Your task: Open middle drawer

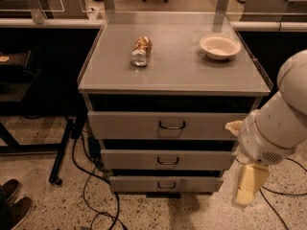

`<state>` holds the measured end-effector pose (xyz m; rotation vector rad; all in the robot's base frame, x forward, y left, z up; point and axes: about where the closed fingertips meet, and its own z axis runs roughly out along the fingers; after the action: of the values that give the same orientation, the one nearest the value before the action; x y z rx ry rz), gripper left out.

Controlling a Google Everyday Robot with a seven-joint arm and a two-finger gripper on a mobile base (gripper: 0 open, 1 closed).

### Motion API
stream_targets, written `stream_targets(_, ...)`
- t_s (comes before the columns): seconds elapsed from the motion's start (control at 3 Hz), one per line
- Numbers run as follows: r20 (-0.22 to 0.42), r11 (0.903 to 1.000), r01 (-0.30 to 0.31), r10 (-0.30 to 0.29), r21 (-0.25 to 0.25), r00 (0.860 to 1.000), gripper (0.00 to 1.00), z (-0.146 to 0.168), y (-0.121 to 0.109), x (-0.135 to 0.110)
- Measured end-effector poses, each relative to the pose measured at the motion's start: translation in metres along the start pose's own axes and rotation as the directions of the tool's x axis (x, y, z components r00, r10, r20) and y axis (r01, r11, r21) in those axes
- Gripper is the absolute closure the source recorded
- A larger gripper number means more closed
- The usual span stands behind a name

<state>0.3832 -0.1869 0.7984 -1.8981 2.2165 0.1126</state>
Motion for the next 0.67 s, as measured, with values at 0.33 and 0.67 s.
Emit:
stream_targets(0.33,0.046,0.9984,-0.011,0.014,-0.055,0.999,0.00,0.057,0.018,0.002)
stream_targets(0.67,0.102,0.9934,-0.048,0.058,-0.104,0.993,0.00,0.119,0.020,0.006)
